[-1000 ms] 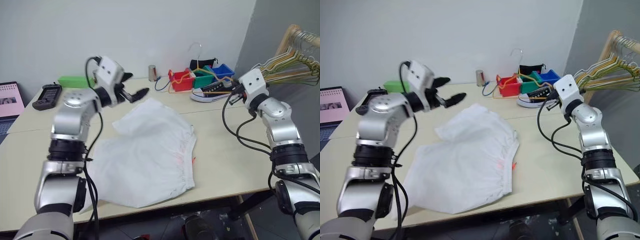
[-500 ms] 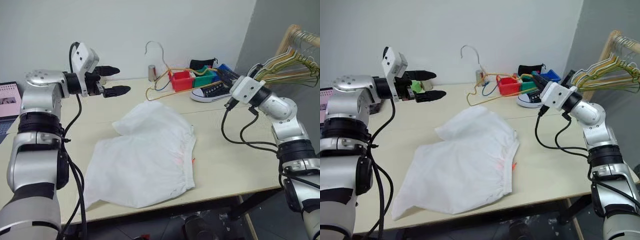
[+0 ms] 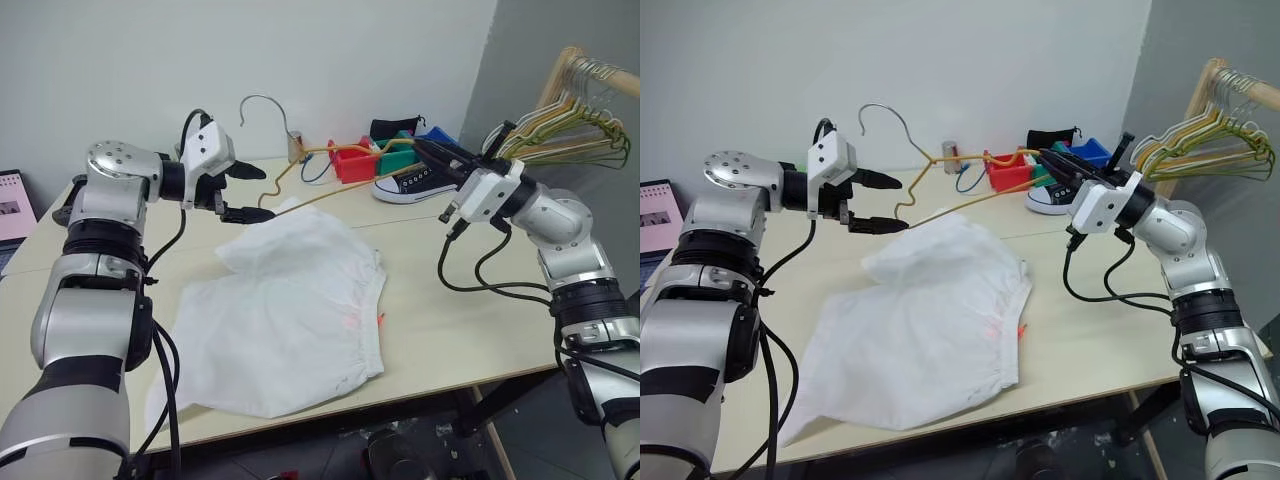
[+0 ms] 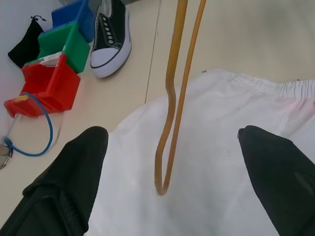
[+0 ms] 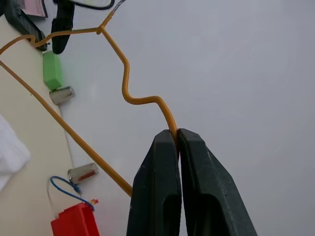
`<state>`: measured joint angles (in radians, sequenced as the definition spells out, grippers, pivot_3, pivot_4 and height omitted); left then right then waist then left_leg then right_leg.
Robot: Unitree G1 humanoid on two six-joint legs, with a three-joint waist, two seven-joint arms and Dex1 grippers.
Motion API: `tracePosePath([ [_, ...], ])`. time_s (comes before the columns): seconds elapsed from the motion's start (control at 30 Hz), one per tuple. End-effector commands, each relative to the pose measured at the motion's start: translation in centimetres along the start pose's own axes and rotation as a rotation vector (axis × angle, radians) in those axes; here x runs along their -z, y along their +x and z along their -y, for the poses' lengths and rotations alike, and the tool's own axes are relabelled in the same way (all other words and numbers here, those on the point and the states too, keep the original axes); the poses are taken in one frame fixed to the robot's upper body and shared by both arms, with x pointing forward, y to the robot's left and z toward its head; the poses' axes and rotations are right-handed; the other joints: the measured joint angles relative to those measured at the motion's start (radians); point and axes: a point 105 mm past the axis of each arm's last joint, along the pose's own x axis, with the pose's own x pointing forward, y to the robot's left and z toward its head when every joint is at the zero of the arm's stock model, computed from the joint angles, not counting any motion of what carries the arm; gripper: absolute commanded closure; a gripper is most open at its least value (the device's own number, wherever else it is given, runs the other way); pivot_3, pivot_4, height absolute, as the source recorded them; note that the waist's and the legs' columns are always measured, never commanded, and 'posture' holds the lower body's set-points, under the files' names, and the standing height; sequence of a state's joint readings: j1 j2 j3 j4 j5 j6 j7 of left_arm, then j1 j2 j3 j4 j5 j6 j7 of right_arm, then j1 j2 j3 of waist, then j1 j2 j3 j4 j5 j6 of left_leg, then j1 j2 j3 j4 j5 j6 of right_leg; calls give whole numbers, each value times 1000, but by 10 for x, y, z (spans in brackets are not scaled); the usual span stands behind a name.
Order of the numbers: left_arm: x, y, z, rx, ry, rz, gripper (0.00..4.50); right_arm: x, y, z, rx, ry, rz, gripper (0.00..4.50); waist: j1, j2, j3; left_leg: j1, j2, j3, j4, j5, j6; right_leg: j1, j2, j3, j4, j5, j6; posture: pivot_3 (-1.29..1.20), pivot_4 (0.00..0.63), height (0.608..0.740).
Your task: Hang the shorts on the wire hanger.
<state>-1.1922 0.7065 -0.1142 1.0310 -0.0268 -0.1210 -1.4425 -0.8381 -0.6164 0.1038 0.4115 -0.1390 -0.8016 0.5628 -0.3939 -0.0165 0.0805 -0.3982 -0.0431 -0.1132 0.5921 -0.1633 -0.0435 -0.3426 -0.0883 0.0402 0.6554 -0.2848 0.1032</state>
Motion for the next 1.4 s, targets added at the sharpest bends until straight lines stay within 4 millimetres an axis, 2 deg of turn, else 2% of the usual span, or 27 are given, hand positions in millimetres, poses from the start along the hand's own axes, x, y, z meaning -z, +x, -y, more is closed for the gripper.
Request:
tracePosePath([
  [0.03, -14, -2, -5, 1, 62, 9, 0, -19, 6, 15, 45, -41, 75, 4491, 0, 0, 0, 0, 0, 0, 0, 0, 0, 0, 0, 0, 1, 0, 0, -328, 6, 740],
  [0.3, -12, 6, -3, 11, 70, 2, 0, -30, 13, 18, 69, -43, 115, 4491, -10, 0, 0, 1, 0, -1, 1, 0, 1, 0, 0, 0, 3, 0, 0, -329, 11, 740],
  [0.43, -9, 8, -3, 0, 65, -17, 693, -30, 14, 20, 80, -39, 114, 4500, -19, 0, 0, 1, 0, -2, 1, 1, 1, 0, 0, 0, 4, 0, 0, -329, 16, 740],
  [0.53, -8, 7, -3, 4, 52, -17, 1511, -30, 14, 20, 82, -37, 113, 4500, -21, 0, 0, 1, 0, -2, 1, 1, 1, 0, 0, 0, 4, 0, 0, -327, 17, 740],
  [0.7, -8, 6, -2, 10, 51, -17, 2634, -29, 16, 23, 94, -35, 113, 4500, -22, 0, 0, 1, 0, -2, 1, 1, 1, 0, 0, 0, 4, 0, 0, -324, 16, 740],
  [1.0, -9, 5, -2, 14, 53, -20, 4402, -25, 17, 25, 104, -35, 96, 4500, -22, 0, 0, 1, 0, -2, 1, 1, 1, 0, 0, 0, 5, 0, 0, -320, 14, 740],
  [1.17, -10, 3, -3, 10, 56, -23, 4479, -21, 17, 22, 97, -40, 81, 4500, -22, 0, 0, 1, 0, -2, 1, 1, 1, 0, 0, 0, 5, 0, 0, -317, 14, 740],
  [1.33, -7, 6, -3, 4, 62, -55, 4479, -8, 20, 7, 30, -13, -13, 4500, -22, 0, 0, 2, 0, -3, 1, 1, 1, 0, 0, 0, 6, 0, 0, -321, 18, 740],
  [1.4, -5, 7, -1, 20, 64, -58, 4500, -2, 19, -1, -16, 16, -48, 3990, -22, 0, 0, 2, 0, -3, 1, 1, 1, 0, 0, 0, 6, 0, 0, -320, 19, 740],
])
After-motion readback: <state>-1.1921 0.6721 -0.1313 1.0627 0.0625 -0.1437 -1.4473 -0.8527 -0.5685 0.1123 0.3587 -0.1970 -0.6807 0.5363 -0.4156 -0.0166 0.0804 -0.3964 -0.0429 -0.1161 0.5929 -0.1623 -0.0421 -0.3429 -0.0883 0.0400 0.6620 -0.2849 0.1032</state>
